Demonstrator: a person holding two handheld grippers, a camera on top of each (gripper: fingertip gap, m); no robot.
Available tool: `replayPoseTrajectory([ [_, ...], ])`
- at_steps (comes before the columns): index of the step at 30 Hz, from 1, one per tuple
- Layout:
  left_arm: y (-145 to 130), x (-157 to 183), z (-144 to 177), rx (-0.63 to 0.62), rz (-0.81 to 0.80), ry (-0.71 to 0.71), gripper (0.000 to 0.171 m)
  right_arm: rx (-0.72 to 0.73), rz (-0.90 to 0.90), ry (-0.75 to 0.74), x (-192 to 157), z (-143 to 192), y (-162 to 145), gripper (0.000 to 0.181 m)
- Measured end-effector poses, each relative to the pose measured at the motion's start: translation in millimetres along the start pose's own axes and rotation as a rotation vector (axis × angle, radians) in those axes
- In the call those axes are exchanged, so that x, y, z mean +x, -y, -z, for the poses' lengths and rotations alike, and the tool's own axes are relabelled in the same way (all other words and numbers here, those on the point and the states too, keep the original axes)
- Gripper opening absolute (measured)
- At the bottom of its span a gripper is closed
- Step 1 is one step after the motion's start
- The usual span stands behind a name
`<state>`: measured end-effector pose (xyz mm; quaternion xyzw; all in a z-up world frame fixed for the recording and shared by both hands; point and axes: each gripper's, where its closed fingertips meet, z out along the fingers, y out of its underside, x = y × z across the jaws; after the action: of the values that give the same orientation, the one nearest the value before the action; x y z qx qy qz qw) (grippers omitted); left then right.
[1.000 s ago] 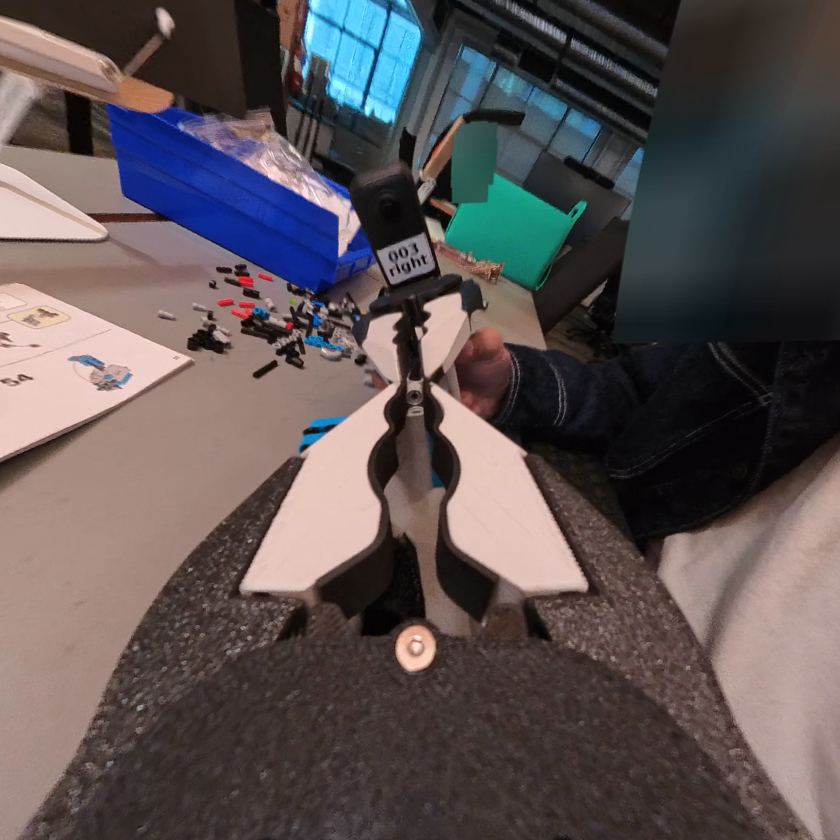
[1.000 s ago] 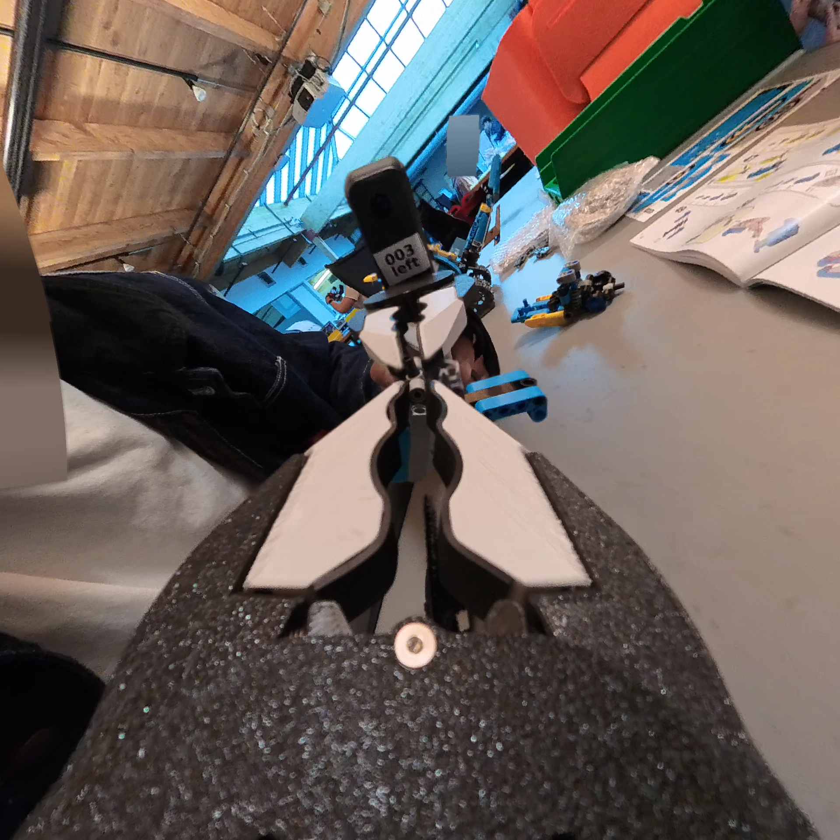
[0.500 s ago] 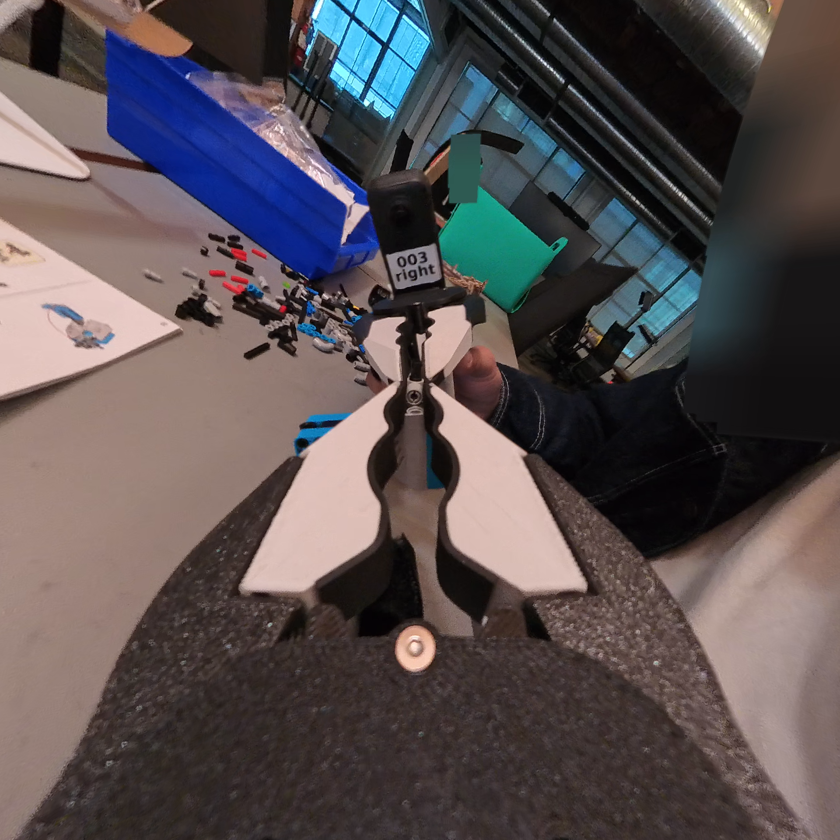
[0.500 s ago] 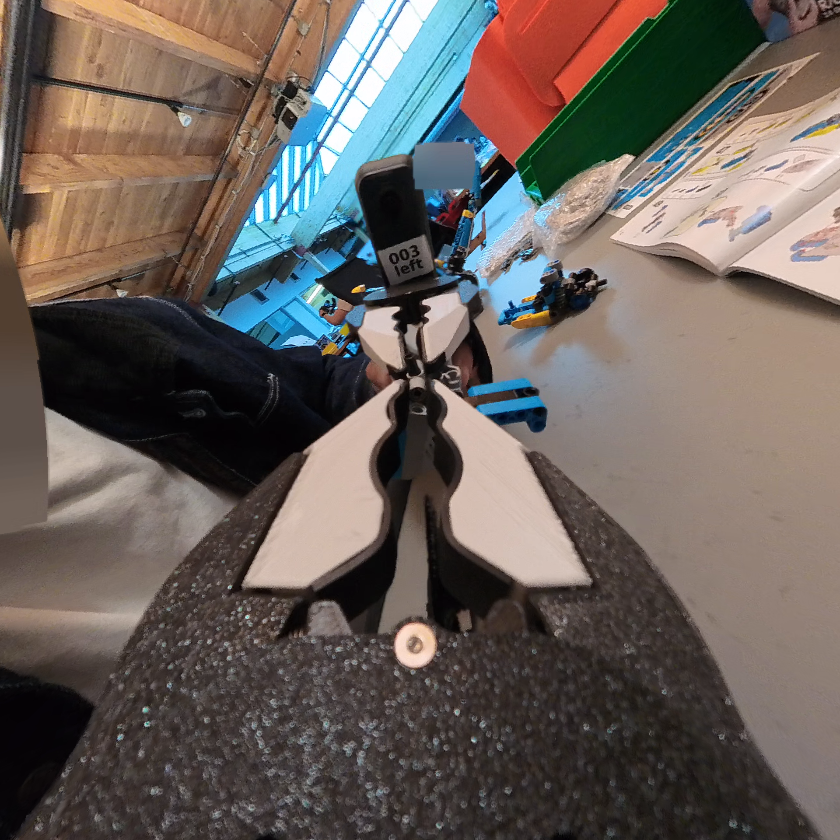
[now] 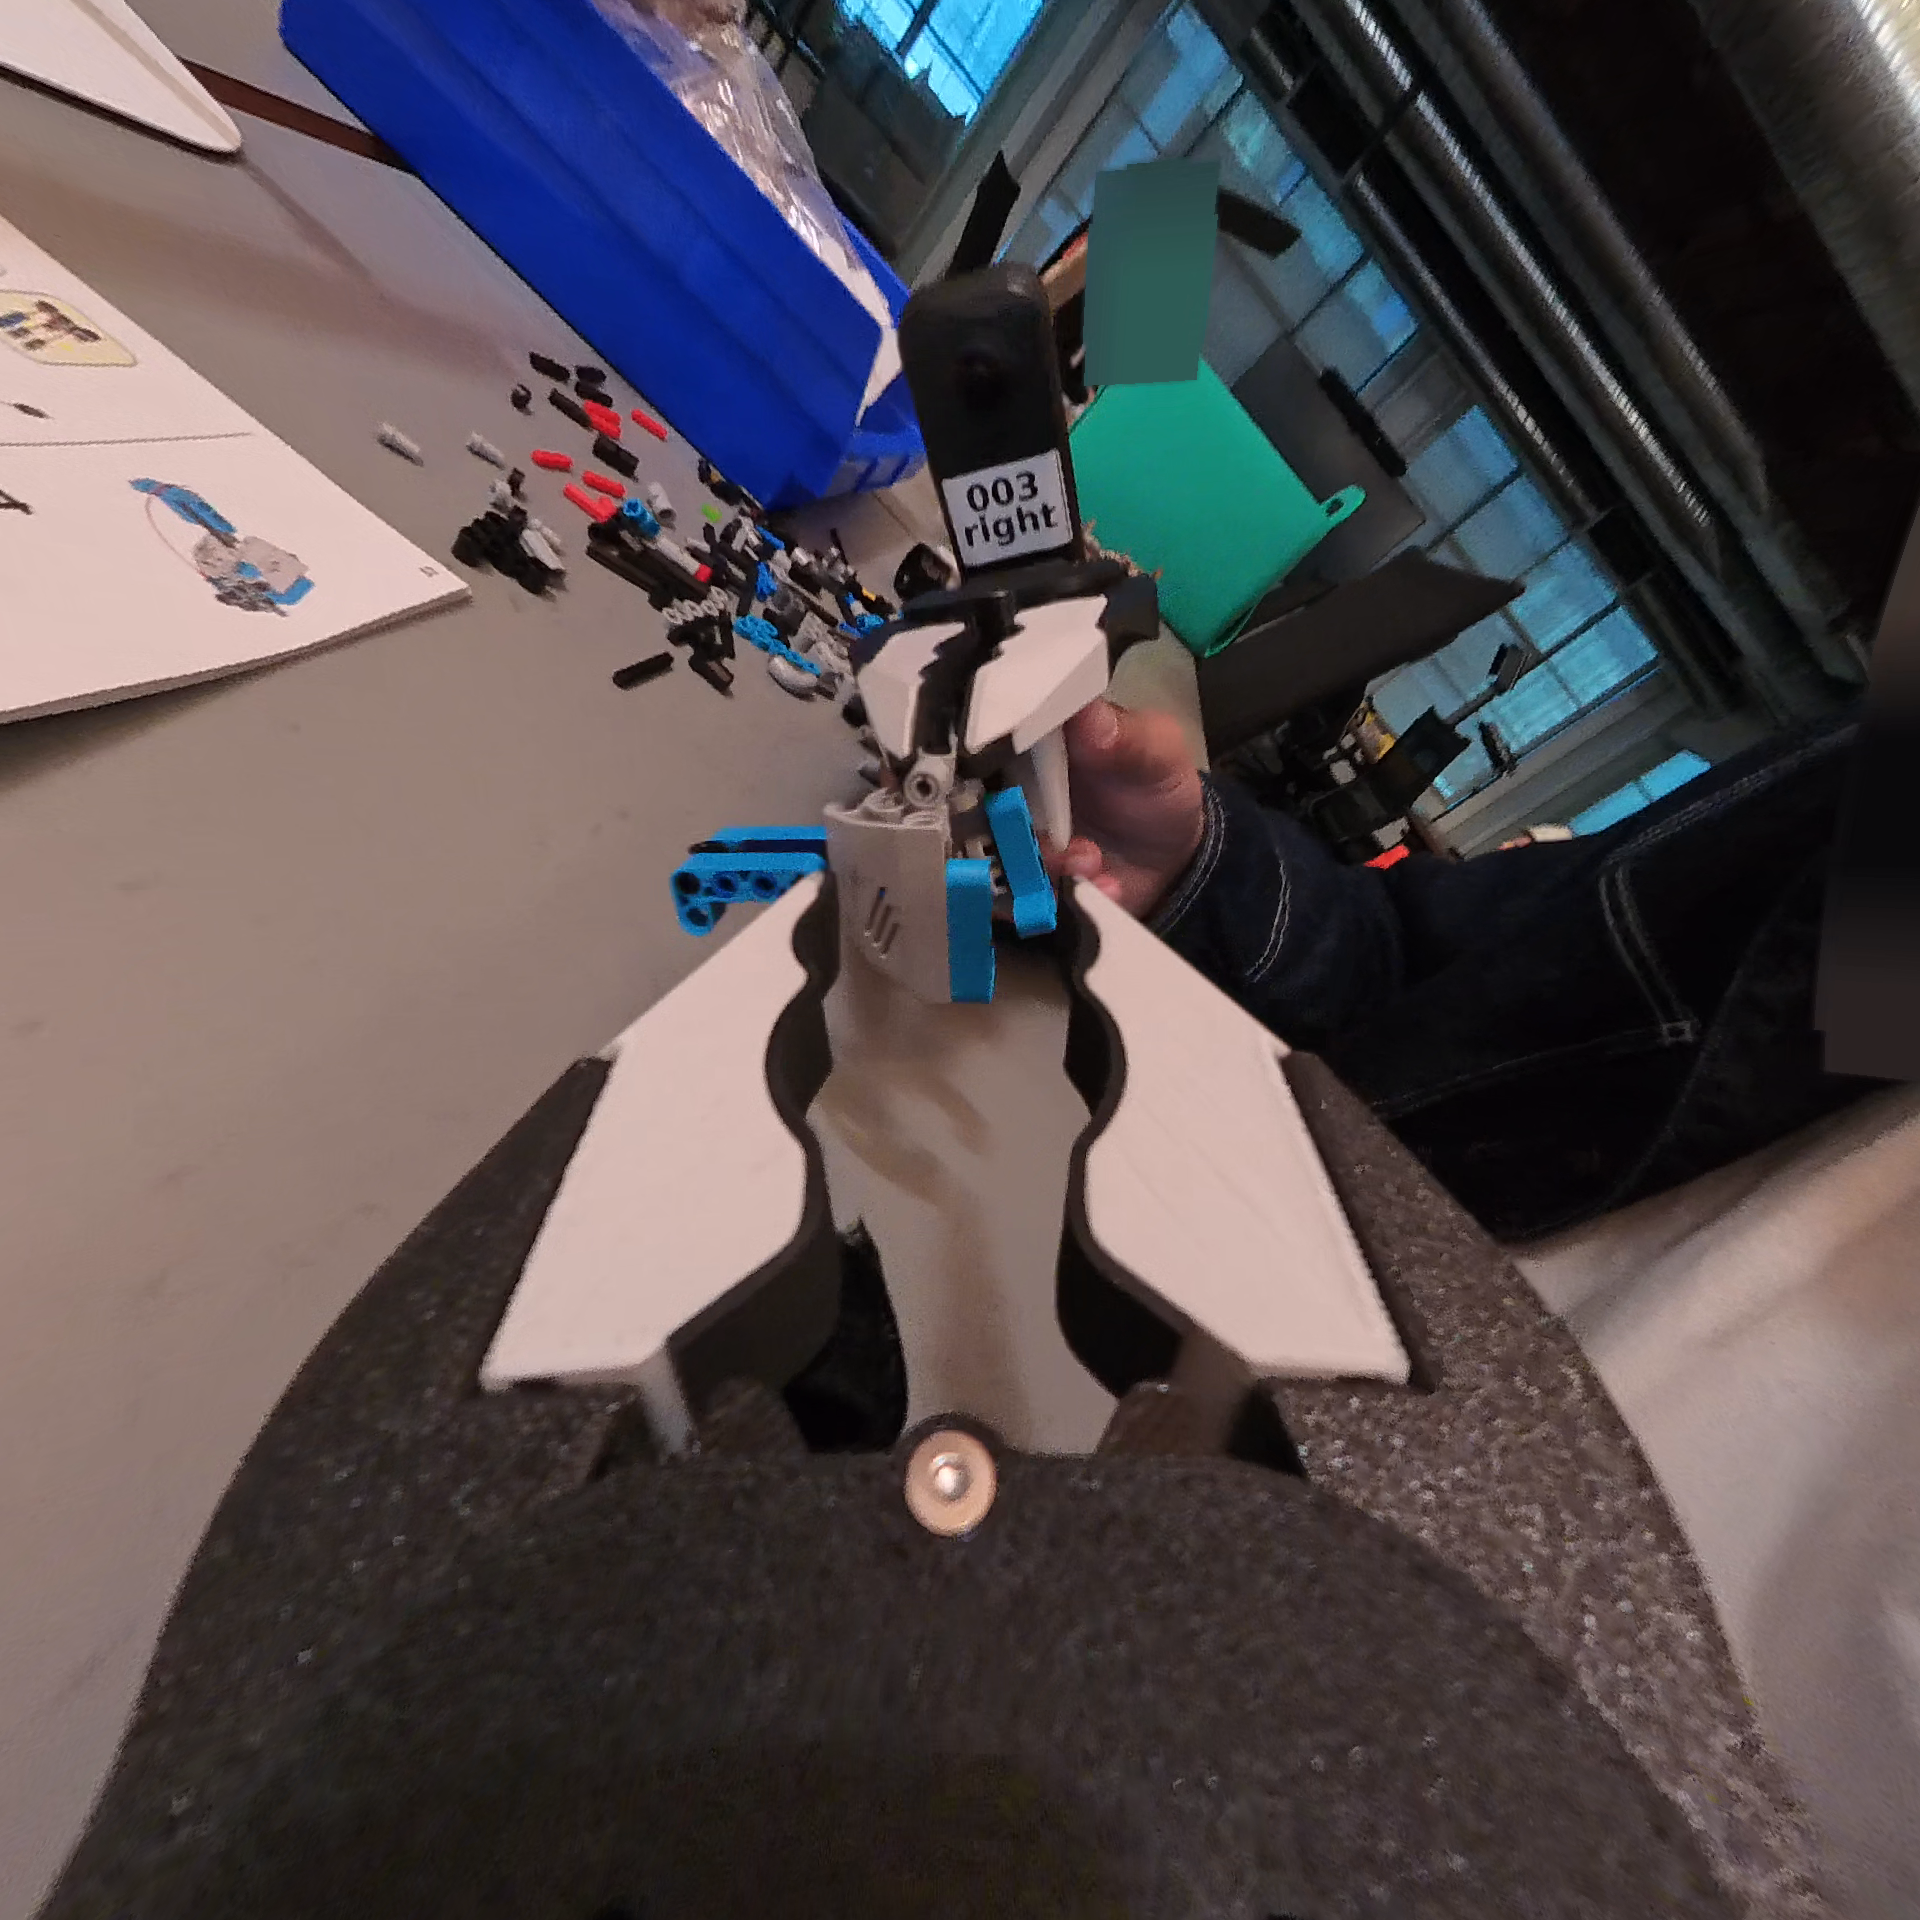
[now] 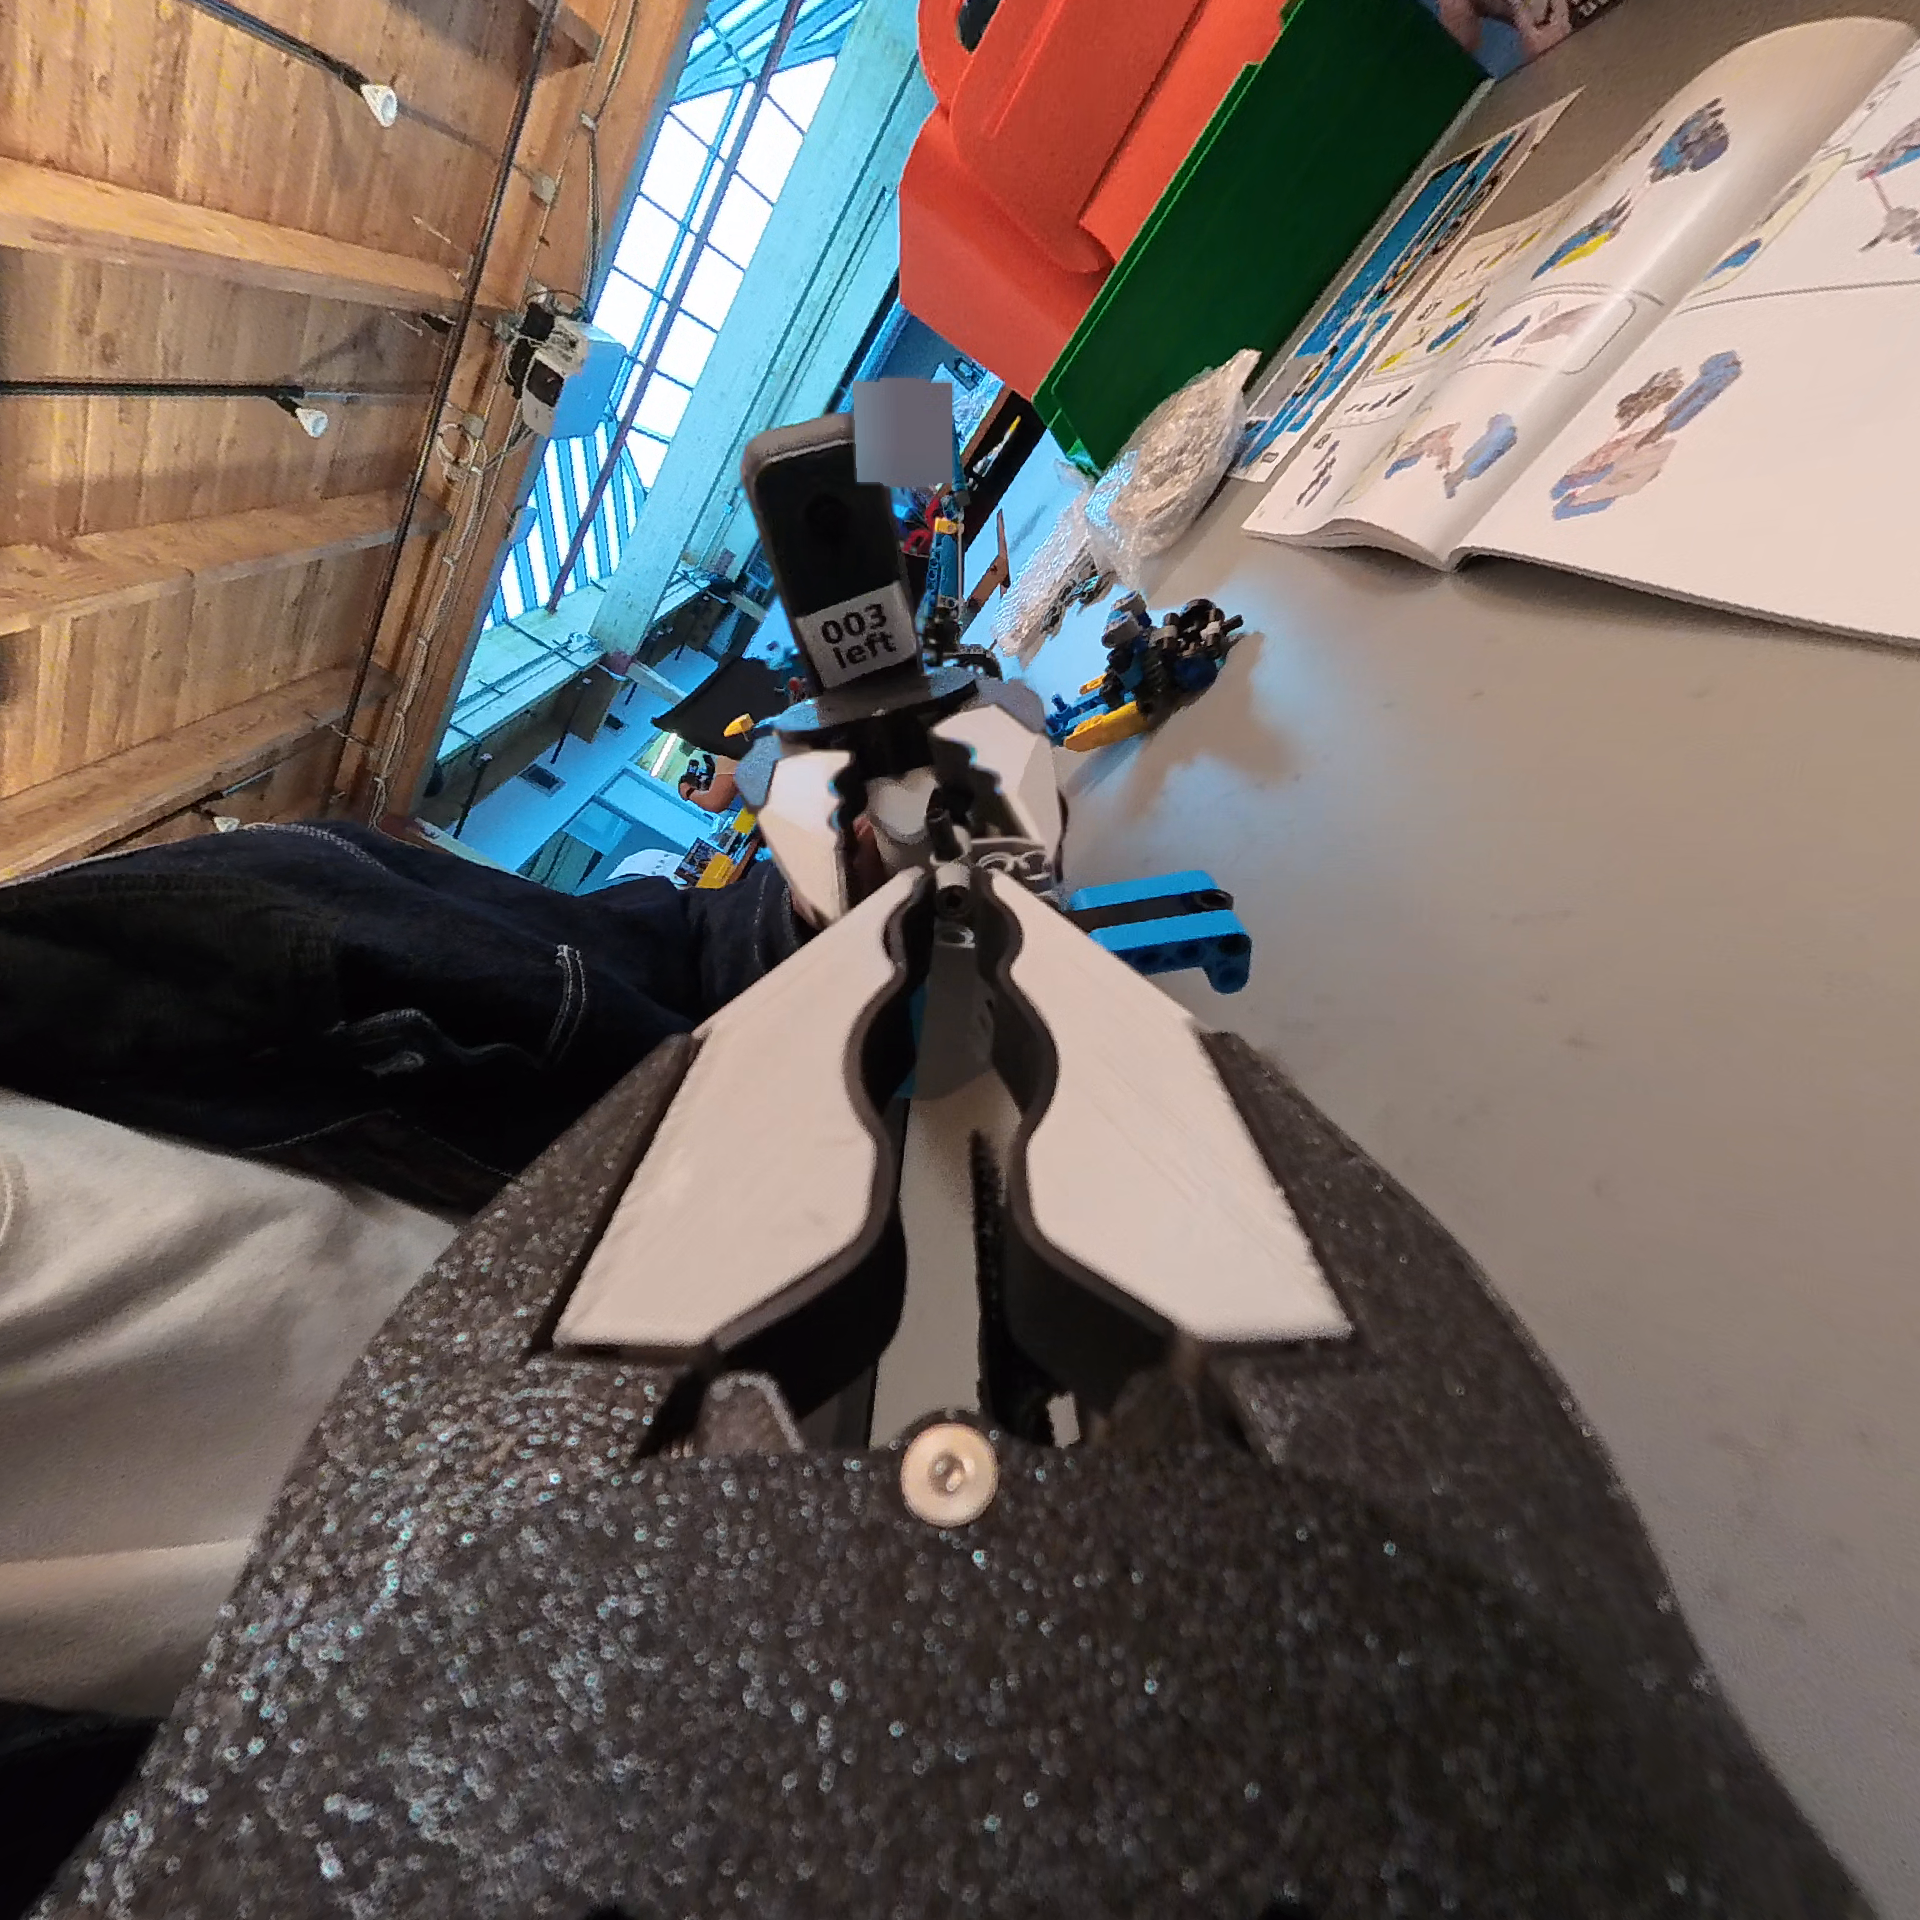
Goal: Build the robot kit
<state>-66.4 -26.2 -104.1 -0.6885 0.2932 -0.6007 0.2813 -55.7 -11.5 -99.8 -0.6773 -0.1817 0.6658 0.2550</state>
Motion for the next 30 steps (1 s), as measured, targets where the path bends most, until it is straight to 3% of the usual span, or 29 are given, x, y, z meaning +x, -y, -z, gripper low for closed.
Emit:
replayPoseTrajectory([
  [7, -7.7, -3.3, -6.3, -0.050, 0.026, 0.005, 0.030, 0.012, -0.013, 0.014, -1.2, 0.8, 1.9, 0.006],
  [14, -4.3, -3.6, -1.5, -0.031, 0.174, -0.068, 0.029, 0.002, 0.067, -0.033, 1.4, 0.6, 1.5, 0.008],
  [18, -0.4, -6.4, 1.2, -0.006, 0.219, -0.077, 0.029, -0.037, 0.142, -0.074, 3.5, 0.1, -1.8, 0.026],
  [23, 2.4, -7.4, 2.5, 0.014, 0.203, -0.060, 0.029, -0.076, 0.181, -0.068, 0.1, -0.1, -6.3, 0.036],
  [26, 13.4, -13.0, 9.7, 0.084, 0.282, -0.082, 0.028, -0.070, 0.328, -0.120, -2.1, 0.1, -3.4, 0.058],
  [30, 18.6, -12.7, 12.8, 0.121, 0.327, -0.117, 0.028, -0.071, 0.599, -0.266, -1.1, -8.0, -4.5, 0.069],
])
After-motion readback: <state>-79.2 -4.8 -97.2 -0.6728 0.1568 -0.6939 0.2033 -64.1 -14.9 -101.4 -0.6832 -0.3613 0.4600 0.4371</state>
